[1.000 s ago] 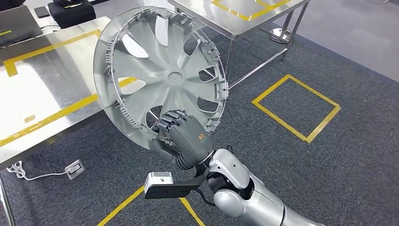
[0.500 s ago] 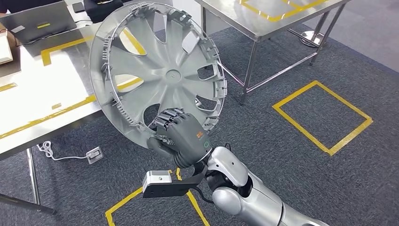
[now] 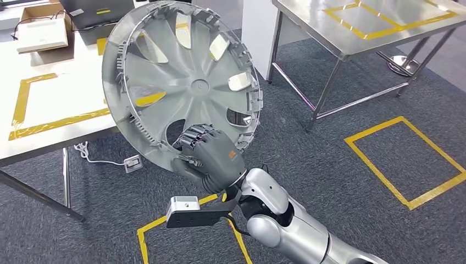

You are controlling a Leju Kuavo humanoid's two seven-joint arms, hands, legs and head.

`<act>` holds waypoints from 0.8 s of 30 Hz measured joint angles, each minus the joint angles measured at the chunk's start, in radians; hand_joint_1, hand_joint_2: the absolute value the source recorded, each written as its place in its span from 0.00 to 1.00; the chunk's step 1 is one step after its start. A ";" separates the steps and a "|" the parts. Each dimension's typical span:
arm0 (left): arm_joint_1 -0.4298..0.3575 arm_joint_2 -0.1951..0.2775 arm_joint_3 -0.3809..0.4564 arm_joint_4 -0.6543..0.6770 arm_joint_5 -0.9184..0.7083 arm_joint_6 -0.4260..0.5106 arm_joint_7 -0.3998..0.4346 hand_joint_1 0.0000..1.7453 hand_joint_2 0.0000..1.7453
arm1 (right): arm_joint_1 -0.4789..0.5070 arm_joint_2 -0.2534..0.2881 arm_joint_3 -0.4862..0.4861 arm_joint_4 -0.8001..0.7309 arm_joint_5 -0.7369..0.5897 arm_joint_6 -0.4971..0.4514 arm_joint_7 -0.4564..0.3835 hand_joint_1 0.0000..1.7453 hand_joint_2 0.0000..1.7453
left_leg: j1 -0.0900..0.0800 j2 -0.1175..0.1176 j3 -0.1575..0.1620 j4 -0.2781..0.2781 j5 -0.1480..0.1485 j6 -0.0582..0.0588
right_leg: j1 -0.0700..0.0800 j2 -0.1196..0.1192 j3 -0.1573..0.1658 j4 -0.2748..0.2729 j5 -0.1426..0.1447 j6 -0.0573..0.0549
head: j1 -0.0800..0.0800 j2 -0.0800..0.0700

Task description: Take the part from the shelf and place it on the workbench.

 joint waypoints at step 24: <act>0.006 -0.001 0.001 0.003 0.013 -0.007 0.004 0.00 1.00 | -0.011 0.015 0.002 0.015 -0.043 -0.022 -0.015 1.00 1.00 | -0.004 0.049 0.005 0.002 -0.007 -0.031 | 0.013 -0.023 0.118 -0.263 0.115 -0.047 | -0.007 0.000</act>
